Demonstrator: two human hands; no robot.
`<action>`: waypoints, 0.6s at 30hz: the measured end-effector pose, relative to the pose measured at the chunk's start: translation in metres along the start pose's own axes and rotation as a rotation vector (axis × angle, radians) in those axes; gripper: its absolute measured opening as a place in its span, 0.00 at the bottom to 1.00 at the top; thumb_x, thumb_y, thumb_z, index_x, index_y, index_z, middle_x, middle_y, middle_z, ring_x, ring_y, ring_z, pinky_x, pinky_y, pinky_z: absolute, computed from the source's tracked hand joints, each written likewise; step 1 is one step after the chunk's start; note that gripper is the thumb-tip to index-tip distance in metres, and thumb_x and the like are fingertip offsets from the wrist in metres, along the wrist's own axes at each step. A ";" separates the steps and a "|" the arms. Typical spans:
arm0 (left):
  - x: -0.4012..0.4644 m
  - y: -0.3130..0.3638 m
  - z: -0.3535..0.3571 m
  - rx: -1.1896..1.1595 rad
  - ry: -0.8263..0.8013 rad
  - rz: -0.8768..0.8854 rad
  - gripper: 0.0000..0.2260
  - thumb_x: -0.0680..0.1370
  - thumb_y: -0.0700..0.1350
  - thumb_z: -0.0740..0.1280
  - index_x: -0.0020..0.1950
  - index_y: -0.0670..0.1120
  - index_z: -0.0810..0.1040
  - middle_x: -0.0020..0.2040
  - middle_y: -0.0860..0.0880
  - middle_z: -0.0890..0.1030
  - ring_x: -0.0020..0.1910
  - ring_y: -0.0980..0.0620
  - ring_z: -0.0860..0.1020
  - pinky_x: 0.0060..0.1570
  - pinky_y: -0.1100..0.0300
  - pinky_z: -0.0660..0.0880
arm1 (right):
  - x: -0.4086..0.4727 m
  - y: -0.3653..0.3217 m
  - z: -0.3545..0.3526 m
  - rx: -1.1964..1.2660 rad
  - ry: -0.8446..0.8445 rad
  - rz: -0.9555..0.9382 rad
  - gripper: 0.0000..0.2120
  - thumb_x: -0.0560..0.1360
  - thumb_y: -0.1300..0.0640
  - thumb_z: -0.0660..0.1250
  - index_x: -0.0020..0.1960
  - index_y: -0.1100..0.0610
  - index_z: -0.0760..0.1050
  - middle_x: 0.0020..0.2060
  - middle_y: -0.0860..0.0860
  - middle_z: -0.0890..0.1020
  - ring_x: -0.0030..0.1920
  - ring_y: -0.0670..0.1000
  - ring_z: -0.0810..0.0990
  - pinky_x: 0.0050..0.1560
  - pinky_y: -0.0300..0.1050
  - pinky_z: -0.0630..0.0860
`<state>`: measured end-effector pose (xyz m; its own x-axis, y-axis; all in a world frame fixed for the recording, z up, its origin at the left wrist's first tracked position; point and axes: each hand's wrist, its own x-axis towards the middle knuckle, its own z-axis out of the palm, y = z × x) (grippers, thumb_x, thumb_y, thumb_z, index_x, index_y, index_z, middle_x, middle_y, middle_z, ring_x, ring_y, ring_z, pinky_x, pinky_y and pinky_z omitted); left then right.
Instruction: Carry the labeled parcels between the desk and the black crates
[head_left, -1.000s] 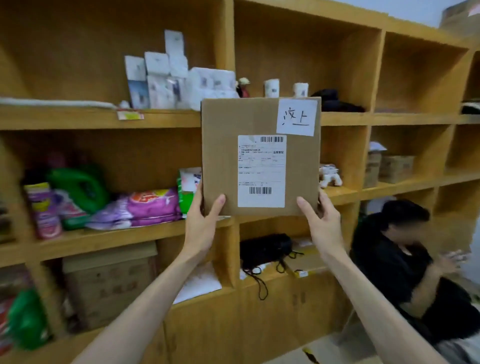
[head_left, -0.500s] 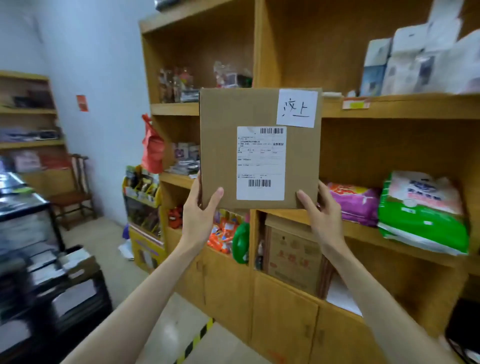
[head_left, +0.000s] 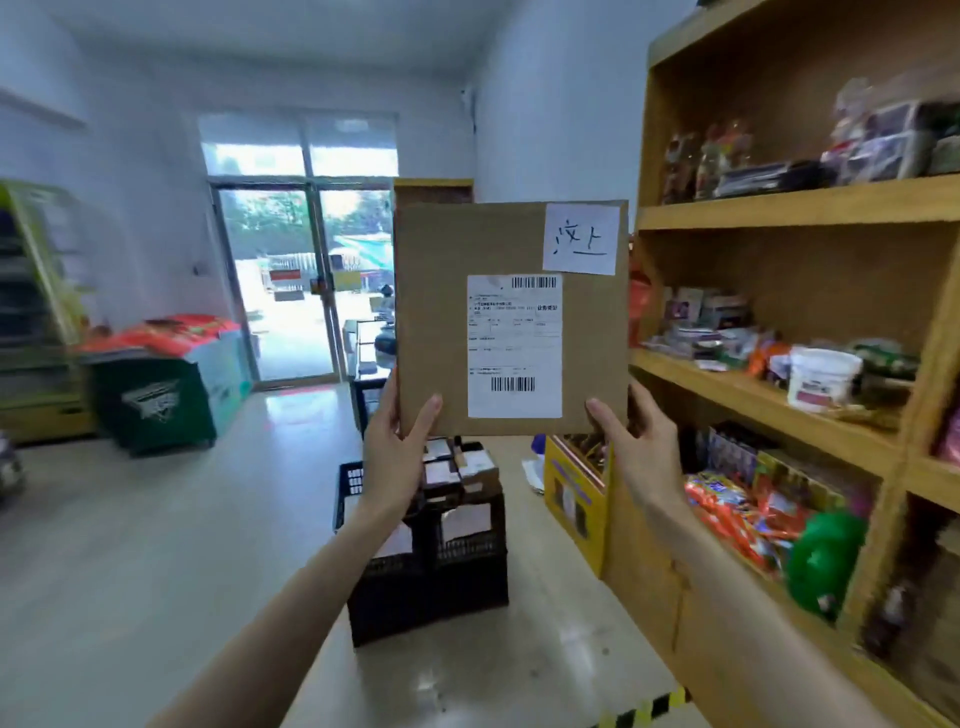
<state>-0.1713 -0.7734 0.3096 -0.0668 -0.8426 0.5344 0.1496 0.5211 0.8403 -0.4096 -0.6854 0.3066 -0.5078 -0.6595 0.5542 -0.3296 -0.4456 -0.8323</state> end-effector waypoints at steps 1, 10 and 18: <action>0.008 -0.002 -0.018 0.020 0.019 0.006 0.26 0.82 0.46 0.68 0.79 0.51 0.67 0.68 0.55 0.79 0.62 0.60 0.79 0.60 0.63 0.79 | 0.003 0.001 0.022 0.027 -0.019 0.007 0.22 0.78 0.57 0.70 0.71 0.54 0.73 0.56 0.38 0.82 0.56 0.36 0.80 0.56 0.34 0.77; 0.067 -0.027 -0.149 0.120 0.150 0.028 0.26 0.82 0.45 0.68 0.79 0.50 0.66 0.70 0.54 0.78 0.66 0.56 0.78 0.70 0.52 0.74 | 0.020 0.016 0.177 0.137 -0.179 0.055 0.27 0.76 0.48 0.72 0.73 0.52 0.72 0.63 0.44 0.81 0.65 0.46 0.78 0.68 0.53 0.75; 0.101 -0.061 -0.202 0.162 0.221 -0.001 0.26 0.82 0.47 0.68 0.79 0.53 0.66 0.68 0.56 0.79 0.65 0.57 0.78 0.68 0.52 0.75 | 0.039 0.041 0.256 0.112 -0.235 0.087 0.26 0.77 0.51 0.72 0.73 0.52 0.71 0.61 0.42 0.82 0.62 0.40 0.78 0.68 0.46 0.74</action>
<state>0.0123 -0.9177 0.2943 0.1524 -0.8431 0.5157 -0.0113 0.5203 0.8539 -0.2394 -0.8841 0.2962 -0.3270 -0.8150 0.4783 -0.1958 -0.4367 -0.8780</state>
